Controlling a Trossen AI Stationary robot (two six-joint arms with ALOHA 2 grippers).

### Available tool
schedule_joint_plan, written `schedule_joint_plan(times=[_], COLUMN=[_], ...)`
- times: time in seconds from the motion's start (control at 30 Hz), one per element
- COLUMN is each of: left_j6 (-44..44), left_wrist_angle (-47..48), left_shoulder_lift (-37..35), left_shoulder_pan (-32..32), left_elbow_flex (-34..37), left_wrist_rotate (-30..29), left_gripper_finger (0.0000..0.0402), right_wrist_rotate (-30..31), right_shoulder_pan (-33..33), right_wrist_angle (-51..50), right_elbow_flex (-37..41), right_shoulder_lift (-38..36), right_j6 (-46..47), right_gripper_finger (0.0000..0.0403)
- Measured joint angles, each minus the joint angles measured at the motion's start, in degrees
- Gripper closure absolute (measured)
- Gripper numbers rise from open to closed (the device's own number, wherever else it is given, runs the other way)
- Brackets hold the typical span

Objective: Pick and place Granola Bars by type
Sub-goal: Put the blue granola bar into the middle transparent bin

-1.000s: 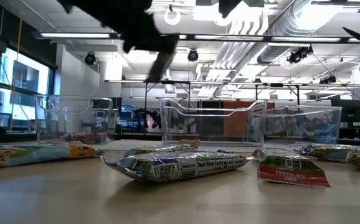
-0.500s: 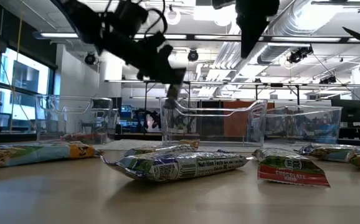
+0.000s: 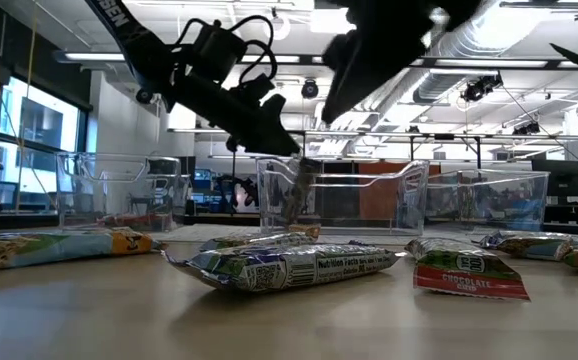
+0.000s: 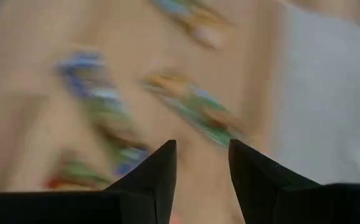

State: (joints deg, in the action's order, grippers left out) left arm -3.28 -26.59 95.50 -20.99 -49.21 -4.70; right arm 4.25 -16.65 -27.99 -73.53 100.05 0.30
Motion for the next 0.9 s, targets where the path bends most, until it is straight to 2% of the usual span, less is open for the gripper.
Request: schedule_joint_plan(times=[0.1,0.2,0.3,0.47,0.57,0.67,0.9], left_j6=[-0.2,-0.2,-0.2,-0.1,0.0,1.0,5.8], left_wrist_angle=[-0.1,-0.2,-0.2,0.3,4.3,12.4,35.1], left_shoulder_lift=[0.0,-0.2,-1.7,-6.5,-10.0,-12.9,-16.9], left_shoulder_pan=[0.0,0.0,0.0,0.0,0.0,0.0,0.0], left_elbow_flex=[0.0,-0.6,-2.7,-7.9,-12.8,-18.0,-29.5], left_wrist_rotate=[2.5,3.2,4.4,9.4,13.2,14.9,14.7], left_gripper_finger=[0.0243,0.0236,0.0233,0.0233,0.0233,0.0233,0.0233], right_wrist_rotate=[-6.5,-6.6,-6.3,-6.8,-7.4,-7.7,-9.1], right_shoulder_pan=[-2.8,-5.1,-5.6,-4.0,-2.9,-2.5,-2.9], right_wrist_angle=[14.7,26.5,32.9,36.2,36.4,36.4,40.3], right_elbow_flex=[7.5,13.8,16.9,16.9,16.2,15.8,15.4], right_shoulder_lift=[0.0,0.0,0.0,0.5,2.0,3.9,9.2], right_j6=[-7.6,-8.2,-6.4,-2.2,-1.6,-1.9,-0.2], right_gripper_finger=[0.0274,0.0274,0.0274,0.0274,0.0274,0.0274,0.0269])
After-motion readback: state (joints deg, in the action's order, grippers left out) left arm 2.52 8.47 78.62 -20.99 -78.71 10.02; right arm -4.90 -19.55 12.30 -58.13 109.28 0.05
